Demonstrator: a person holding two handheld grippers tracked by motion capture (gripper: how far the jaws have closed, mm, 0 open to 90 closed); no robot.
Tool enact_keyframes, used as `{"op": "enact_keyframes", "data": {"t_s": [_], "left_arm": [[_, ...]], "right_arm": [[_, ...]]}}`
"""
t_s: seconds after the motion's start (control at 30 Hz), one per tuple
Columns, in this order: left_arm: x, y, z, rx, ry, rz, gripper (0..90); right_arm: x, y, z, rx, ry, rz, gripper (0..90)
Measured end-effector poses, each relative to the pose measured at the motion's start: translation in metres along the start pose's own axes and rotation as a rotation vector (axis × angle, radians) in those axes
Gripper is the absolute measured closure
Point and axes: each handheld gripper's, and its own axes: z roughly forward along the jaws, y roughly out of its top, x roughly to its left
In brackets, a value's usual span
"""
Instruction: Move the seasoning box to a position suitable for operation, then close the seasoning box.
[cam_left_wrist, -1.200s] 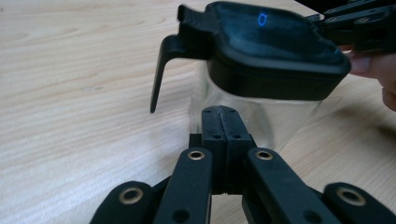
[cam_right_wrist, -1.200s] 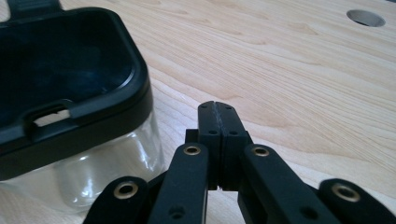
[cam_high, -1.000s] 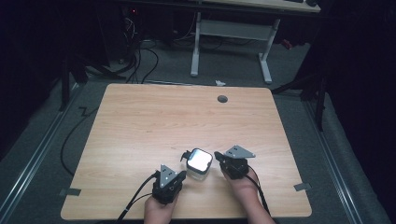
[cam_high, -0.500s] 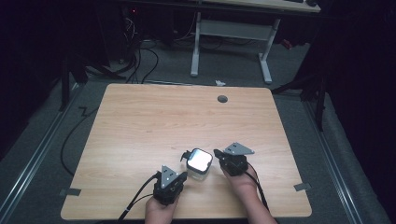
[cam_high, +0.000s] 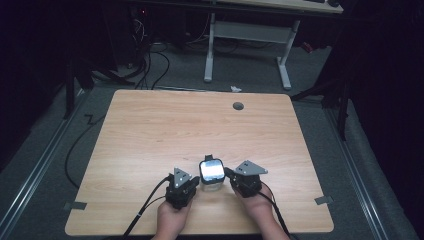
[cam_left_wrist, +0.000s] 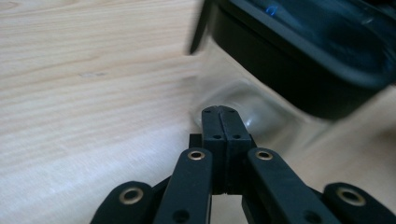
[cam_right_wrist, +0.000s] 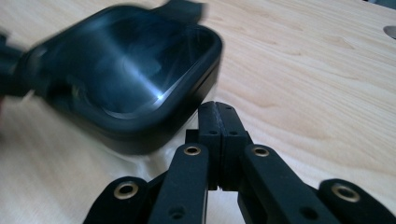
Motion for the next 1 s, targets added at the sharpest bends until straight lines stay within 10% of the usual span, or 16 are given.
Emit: {"op": "enact_keyframes", "data": {"t_s": [0.33, 0.63, 1.0], "left_arm": [[0.029, 0.001, -0.029, -0.057, 0.102, 0.074, 89.9], [0.09, -0.003, -0.073, -0.038, 0.155, 0.065, 56.3], [0.11, -0.017, -0.085, -0.025, 0.199, 0.084, 38.8]], "right_arm": [[-0.011, -0.019, -0.03, -0.057, -0.048, 0.057, 90.0], [-0.04, -0.05, -0.057, -0.066, -0.151, 0.143, 87.1], [-0.06, -0.062, -0.064, -0.04, -0.209, 0.225, 46.1]]}}
